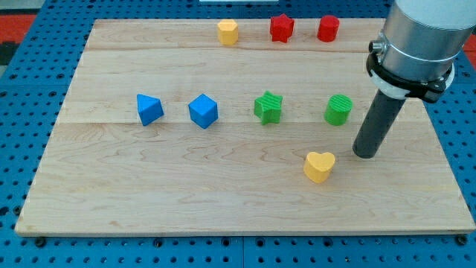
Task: Place the yellow heart vertically to the bottom of the blue cube
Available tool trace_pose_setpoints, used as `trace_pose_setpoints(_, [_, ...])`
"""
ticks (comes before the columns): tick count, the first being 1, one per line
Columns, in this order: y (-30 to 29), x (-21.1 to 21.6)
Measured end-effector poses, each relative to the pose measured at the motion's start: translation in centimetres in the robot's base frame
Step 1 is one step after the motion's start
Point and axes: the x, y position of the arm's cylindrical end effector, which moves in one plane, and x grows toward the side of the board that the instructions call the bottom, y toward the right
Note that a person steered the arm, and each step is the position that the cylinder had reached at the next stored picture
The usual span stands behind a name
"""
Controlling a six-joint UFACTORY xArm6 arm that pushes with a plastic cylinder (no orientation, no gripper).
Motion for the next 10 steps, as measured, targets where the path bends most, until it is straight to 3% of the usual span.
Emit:
trace_pose_setpoints(3, [1.1, 1.3])
trace_pose_setpoints(4, [-1.8, 6.0])
trace_pose_setpoints(5, [-8.6, 3.4])
trace_pose_setpoints(6, [-4.5, 4.9])
trace_pose_setpoints(7, [-4.6, 0.9])
trace_pose_setpoints(8, [-8.8, -1.0])
trace_pose_setpoints(10, [-23.3, 2.4])
